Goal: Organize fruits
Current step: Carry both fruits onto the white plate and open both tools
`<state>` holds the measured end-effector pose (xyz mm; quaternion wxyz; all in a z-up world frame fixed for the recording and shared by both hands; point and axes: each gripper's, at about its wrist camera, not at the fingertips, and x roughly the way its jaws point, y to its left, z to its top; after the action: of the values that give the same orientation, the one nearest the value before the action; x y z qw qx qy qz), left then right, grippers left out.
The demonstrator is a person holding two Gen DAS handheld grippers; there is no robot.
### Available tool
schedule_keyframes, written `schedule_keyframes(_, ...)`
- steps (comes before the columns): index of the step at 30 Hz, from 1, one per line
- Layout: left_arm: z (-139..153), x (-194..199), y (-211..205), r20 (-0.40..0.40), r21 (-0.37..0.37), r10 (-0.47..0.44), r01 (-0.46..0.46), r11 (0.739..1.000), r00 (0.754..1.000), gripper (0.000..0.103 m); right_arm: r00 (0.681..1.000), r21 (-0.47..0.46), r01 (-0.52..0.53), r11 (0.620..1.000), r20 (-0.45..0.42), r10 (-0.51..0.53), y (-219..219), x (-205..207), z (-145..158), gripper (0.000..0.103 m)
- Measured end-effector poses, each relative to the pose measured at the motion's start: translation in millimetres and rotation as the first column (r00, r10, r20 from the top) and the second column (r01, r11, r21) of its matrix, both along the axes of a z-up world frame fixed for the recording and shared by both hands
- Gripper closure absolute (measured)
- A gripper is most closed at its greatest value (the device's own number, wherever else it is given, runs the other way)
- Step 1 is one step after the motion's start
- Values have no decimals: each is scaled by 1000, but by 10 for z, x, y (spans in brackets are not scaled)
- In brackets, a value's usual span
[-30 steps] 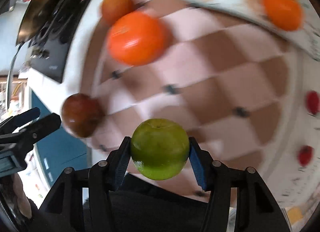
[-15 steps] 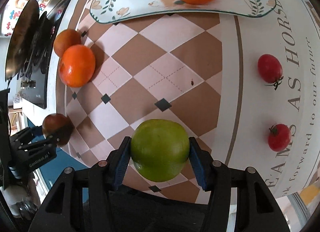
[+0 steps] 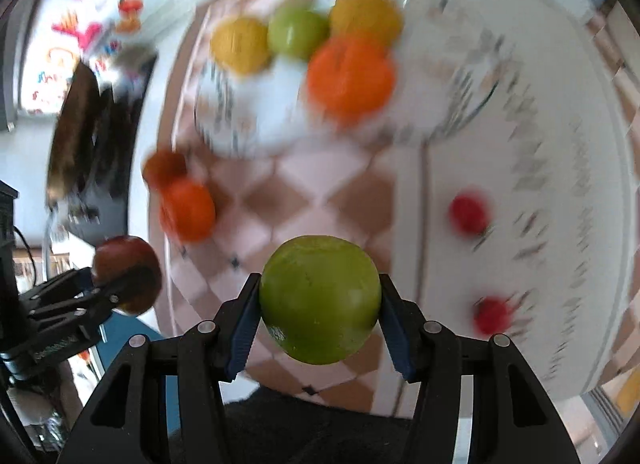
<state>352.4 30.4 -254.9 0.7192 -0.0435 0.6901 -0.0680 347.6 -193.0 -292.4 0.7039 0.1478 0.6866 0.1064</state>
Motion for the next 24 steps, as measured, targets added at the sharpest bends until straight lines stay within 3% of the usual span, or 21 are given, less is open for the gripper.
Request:
schedule_keyframes(4, 74, 480, -307, 41, 6, -36, 36, 999, 998, 48, 998, -60, 31, 998, 48, -28, -304, 496, 181, 45)
schedule_keyframes(7, -8, 850, -490, 36, 27, -43, 42, 999, 998, 48, 999, -100, 37, 994, 32, -34, -494, 908, 123, 45)
schedule_keyframes(12, -334, 1320, -608, -20, 57, -29, 31, 998, 999, 48, 999, -187, -39, 982, -14, 37, -595, 1384, -120, 45)
schedule_keyframes(24, -709, 1549, -594, -141, 31, 29, -25, 999, 990, 48, 996, -171, -58, 984, -78, 45, -574, 1595, -479, 44)
